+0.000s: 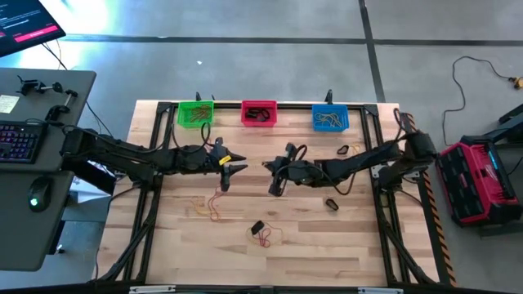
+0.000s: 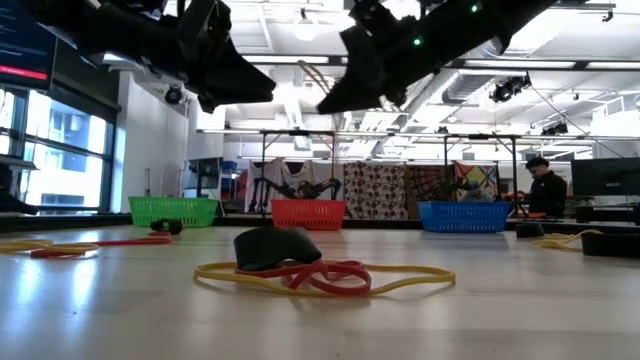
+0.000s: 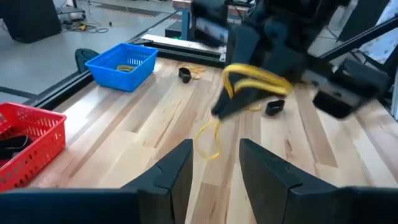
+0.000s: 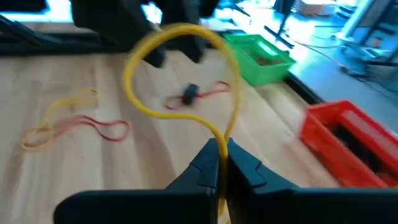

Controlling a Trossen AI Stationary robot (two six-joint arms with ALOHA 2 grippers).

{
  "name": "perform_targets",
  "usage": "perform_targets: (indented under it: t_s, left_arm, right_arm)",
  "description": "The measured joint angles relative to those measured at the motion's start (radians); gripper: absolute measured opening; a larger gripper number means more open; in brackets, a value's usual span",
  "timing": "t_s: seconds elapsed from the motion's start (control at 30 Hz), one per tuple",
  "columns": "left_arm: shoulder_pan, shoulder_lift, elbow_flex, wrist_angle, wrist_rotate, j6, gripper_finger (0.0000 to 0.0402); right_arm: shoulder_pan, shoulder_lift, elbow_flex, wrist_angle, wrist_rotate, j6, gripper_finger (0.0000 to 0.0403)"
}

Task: Sort rubber bands into baskets
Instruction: Put the yellow rubber band into the blue bin

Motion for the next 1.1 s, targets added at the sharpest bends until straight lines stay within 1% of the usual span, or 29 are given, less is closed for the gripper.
perform_targets:
  t_s: [0.17,0.23,0.43,0.57,0.77,0.9,1.1]
  left_arm:
    - [0.0,0.0,-0.014,-0.003,0.001,0.0,0.0125]
    - [0.0,0.0,-0.029,-0.002,0.001,0.0,0.0125]
    - [0.0,0.001,-0.045,0.006,0.001,-0.009,0.0125]
    - [0.0,0.001,-0.045,0.009,0.001,-0.009,0.0125]
    - [0.0,0.001,-0.046,0.011,0.001,-0.009,0.0125]
    - [0.0,0.001,-0.046,0.01,0.001,-0.009,0.0125]
    - [0.0,0.001,-0.047,0.01,0.001,-0.009,0.0125]
  right_arm:
    - [-0.04,-0.097,0.0,-0.171,0.117,-0.024,0.0]
    - [-0.074,-0.138,0.0,-0.25,0.142,-0.025,0.0]
    - [-0.213,-0.228,0.0,-0.475,0.198,-0.021,0.0]
    - [-0.313,-0.233,-0.001,-0.565,0.246,-0.036,0.0]
    - [-0.465,-0.23,-0.072,-0.53,0.278,-0.112,0.0]
    - [-0.564,-0.23,-0.162,-0.403,0.27,-0.199,0.0]
    - [-0.683,-0.23,-0.299,-0.178,0.238,-0.311,0.0]
